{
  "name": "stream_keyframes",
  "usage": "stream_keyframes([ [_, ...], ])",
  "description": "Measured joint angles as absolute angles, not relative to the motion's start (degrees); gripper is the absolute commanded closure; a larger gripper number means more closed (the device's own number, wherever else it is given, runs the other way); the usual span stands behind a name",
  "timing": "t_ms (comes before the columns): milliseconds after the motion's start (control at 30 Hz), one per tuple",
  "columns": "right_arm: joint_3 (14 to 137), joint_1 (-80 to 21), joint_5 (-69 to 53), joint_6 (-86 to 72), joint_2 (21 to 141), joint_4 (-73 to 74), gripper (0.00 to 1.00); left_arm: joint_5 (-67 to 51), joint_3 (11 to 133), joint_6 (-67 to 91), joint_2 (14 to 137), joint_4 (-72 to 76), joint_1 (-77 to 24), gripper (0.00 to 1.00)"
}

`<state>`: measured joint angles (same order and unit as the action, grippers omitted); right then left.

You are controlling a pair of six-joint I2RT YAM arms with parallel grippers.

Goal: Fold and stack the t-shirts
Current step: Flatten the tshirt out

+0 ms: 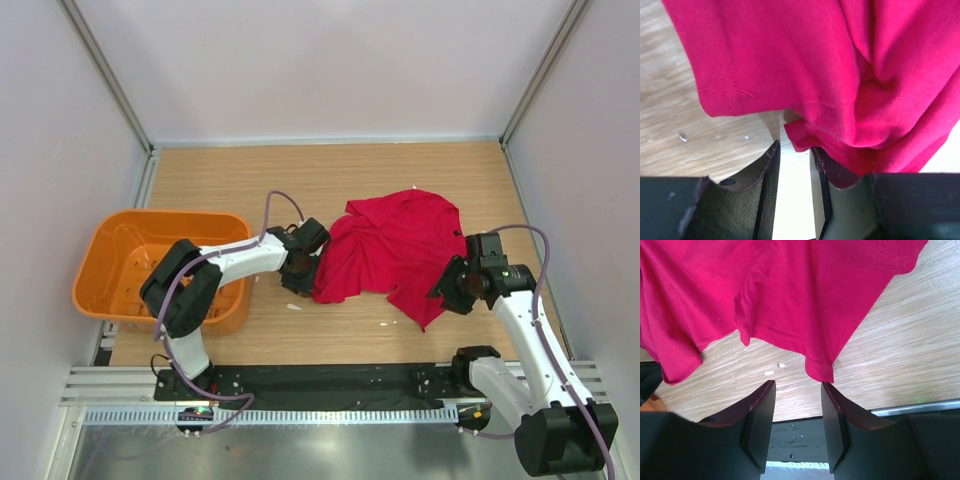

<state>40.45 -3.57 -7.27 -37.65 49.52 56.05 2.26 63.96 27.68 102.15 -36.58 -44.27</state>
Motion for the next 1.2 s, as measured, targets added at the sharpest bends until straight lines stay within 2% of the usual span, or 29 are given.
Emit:
stream_keyframes([
  [67, 40.7, -3.6, -7.3, -37.6, 49.5, 56.2, 0.52, 1.9, 64.1, 27.7, 102.3, -36.4, -43.6, 0.70],
  [167, 40.7, -3.6, -7.3, -37.6, 49.6, 56.7, 0.52, 1.4, 64.1, 27.6, 102.4, -35.7, -43.0, 0.79],
  [300, 41.2, -3.6, -6.8, -37.6, 50.9, 58.8, 0.51, 1.3, 64.6, 27.6, 103.0, -35.3, -42.8, 1.00],
  [567, 42.4, -3.6, -5.3, -38.1, 56.4, 62.6, 0.54, 7.3, 66.7, 26.3, 103.4, -38.0, -43.4, 1.00],
  [733, 42.8, -3.1, -2.7, -39.4, 60.6, 65.5, 0.57, 13.5, 68.1, 26.3, 96.2, -45.4, -43.9, 1.00],
  [933, 40.6, -2.4, -4.6, -42.5, 59.7, 63.6, 0.58, 13.7, 68.2, 26.5, 86.4, -46.8, -44.2, 1.00],
  [1200, 30.3, -2.4, -11.4, -50.9, 56.8, 55.0, 0.59, 10.3, 66.6, 26.8, 85.1, -47.2, -44.2, 1.00],
])
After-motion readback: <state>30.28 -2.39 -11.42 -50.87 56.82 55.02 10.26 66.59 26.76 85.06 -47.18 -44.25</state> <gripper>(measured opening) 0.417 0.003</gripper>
